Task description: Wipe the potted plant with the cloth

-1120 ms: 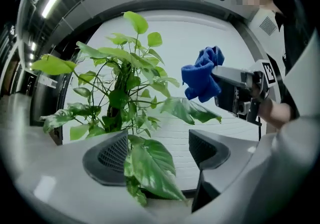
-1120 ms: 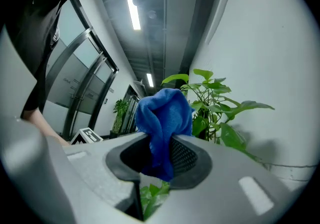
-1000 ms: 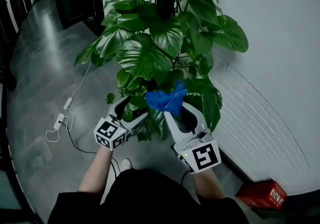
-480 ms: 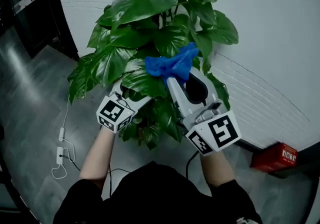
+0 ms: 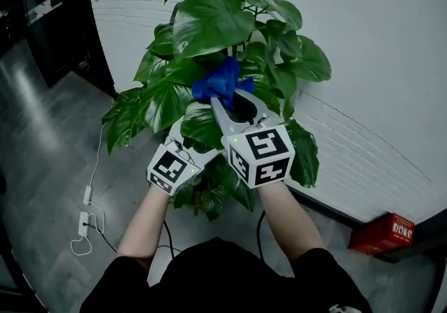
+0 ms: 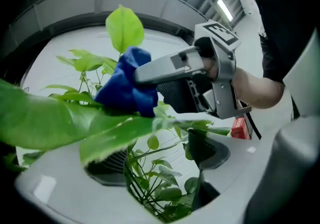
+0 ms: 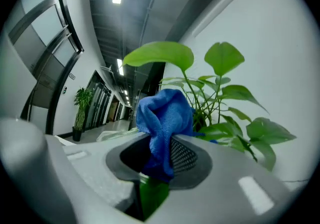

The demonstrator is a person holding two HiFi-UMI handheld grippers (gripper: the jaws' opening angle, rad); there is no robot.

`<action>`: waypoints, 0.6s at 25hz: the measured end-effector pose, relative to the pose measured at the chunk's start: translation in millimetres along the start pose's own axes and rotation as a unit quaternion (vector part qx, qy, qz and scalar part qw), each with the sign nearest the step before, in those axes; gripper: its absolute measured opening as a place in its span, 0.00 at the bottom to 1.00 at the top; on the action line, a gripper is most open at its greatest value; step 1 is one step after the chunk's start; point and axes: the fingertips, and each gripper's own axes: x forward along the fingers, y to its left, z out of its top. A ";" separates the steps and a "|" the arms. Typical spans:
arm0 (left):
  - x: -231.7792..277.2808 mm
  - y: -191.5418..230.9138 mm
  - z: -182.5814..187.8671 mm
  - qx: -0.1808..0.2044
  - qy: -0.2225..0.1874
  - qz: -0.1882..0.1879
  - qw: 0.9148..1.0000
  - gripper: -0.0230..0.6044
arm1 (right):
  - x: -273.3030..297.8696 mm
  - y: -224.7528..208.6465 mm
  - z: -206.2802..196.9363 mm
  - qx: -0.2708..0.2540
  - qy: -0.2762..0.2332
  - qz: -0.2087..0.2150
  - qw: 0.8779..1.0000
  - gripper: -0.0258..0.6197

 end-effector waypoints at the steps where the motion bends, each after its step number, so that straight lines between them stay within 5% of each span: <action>1: -1.0 -5.5 0.5 0.020 0.007 -0.004 1.000 0.63 | -0.2 1.9 -5.7 0.007 0.010 0.005 1.000 0.20; 8: 1.3 -19.5 5.8 0.059 0.015 -0.013 0.998 0.63 | -3.6 18.1 -20.6 -0.014 0.040 0.022 0.999 0.20; 15: -1.8 -22.2 3.0 -0.032 -0.019 -0.023 0.999 0.63 | -18.5 47.2 -26.0 -0.002 0.029 0.042 0.999 0.20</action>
